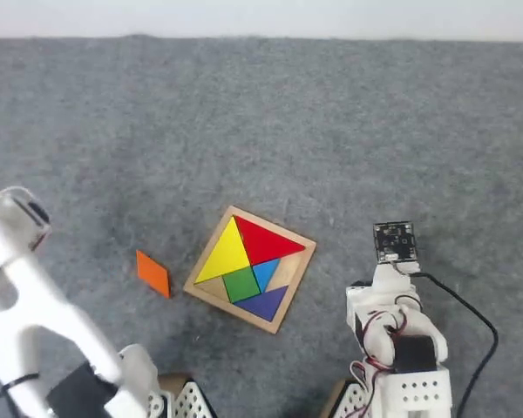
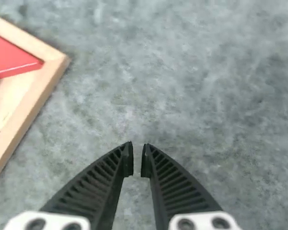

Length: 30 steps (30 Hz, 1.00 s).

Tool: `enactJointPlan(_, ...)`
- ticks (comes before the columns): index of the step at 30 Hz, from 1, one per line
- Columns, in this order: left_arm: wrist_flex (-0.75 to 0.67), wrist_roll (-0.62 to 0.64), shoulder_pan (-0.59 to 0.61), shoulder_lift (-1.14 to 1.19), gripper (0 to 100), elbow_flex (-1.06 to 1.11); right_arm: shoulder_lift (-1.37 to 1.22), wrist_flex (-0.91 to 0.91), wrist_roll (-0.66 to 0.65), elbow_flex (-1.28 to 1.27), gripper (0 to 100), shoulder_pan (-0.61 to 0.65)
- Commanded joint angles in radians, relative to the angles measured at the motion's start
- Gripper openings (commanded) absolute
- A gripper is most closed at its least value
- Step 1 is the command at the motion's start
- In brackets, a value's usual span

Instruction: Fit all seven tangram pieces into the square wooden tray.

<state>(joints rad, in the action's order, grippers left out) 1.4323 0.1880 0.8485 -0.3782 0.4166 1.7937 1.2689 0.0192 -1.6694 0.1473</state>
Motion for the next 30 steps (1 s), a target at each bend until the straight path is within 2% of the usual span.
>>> enactJointPlan(1, -0.032, -0.049, 0.041, -0.044, 18, 0.035, 0.021, -0.099, -0.219, -0.002, 7.9, 0.081)
enactJointPlan(3, -0.049, -0.074, 0.066, -0.044, 18, 0.065, 0.021, -0.142, -0.460, 0.055, 9.9, 0.091)
enactJointPlan(4, -0.058, -0.080, 0.081, -0.044, 18, 0.076, 0.021, -0.159, -0.537, 0.100, 9.5, 0.099)
enactJointPlan(6, -0.084, -0.089, 0.118, -0.063, 18, 0.102, 0.013, -0.156, -0.526, 0.218, 8.2, 0.170)
enactJointPlan(9, -0.141, -0.094, 0.163, -0.140, 18, 0.166, -0.111, -0.148, -0.506, 0.376, 8.0, 0.361)
enactJointPlan(14, -0.226, -0.084, 0.167, -0.338, 18, 0.325, -0.782, -0.174, -0.503, 0.715, 11.0, 0.601)
enactJointPlan(18, -0.264, -0.083, 0.169, -0.468, 18, 0.420, -1.339, -0.139, -0.502, 1.126, 19.6, 0.751)
enactJointPlan(23, -0.276, -0.037, 0.186, -0.514, 18, 0.453, -1.859, -0.038, -0.489, 1.640, 30.2, 0.832)
enactJointPlan(30, -0.282, -0.006, 0.287, -0.516, 18, 0.441, -2.318, 0.116, -0.601, 2.167, 31.7, 0.842)
